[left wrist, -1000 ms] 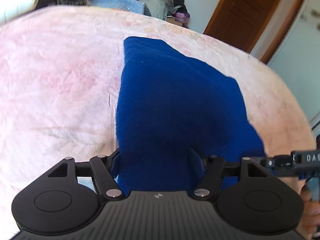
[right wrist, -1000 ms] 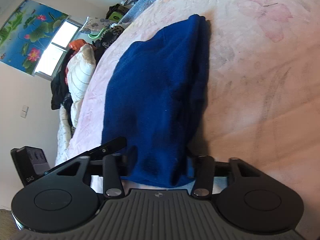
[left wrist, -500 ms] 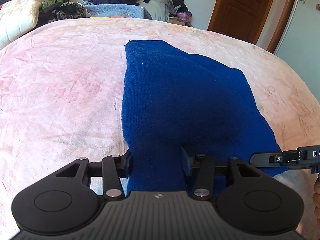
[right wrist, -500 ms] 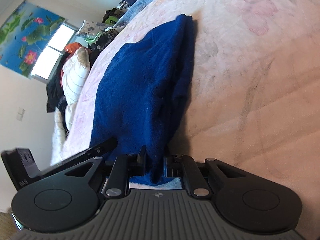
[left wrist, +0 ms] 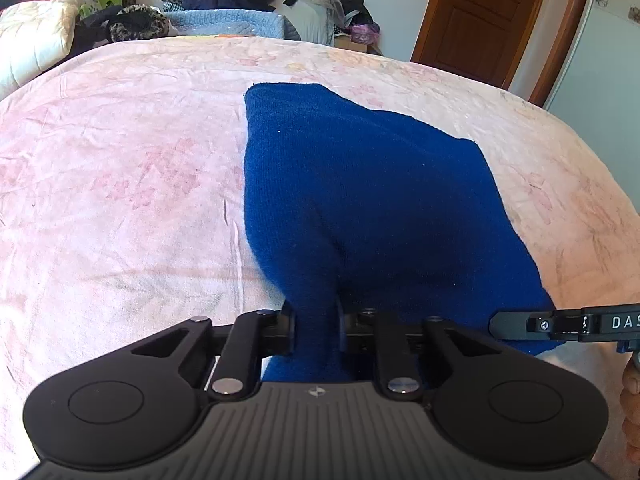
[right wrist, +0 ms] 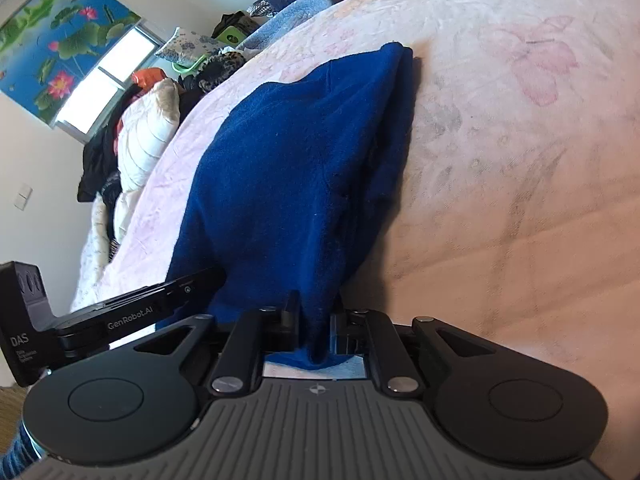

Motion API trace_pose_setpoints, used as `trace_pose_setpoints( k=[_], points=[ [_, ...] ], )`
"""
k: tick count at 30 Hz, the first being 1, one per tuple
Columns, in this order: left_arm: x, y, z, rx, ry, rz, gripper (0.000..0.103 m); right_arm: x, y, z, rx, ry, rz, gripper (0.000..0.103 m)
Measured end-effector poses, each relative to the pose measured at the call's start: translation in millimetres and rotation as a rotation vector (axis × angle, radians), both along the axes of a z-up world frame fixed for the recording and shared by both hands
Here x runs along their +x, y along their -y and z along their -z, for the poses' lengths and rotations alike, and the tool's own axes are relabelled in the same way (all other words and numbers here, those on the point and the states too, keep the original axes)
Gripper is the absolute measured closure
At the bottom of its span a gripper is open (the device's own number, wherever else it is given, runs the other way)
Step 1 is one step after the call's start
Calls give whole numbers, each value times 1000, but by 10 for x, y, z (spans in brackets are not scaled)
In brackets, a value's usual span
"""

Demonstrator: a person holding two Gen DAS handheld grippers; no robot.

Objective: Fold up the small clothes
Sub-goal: 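Press the folded edges down and open both grippers, withdrawing from the bundle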

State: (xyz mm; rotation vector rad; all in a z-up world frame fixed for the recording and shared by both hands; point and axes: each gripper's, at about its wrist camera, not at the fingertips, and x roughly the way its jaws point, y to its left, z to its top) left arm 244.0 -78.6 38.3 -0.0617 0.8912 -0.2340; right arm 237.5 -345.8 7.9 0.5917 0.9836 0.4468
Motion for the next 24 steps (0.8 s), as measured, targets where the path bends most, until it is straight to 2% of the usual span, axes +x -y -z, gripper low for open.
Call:
trace_pose_setpoints(
  k=[5, 10, 19, 24],
  points=[
    [-80, -28, -150, -13, 8, 8, 92, -43, 3, -134, 35, 15, -11, 89],
    [-319, -101, -294, -11, 11, 55, 92, -186, 25, -287, 68, 21, -42, 89],
    [-1042, -275, -189, -3, -32, 62, 92, -861, -66, -164, 114, -49, -70, 89],
    [-1222, -335, -143, -1, -52, 58, 92, -1124, -131, -98, 124, -80, -66, 89]
  ],
)
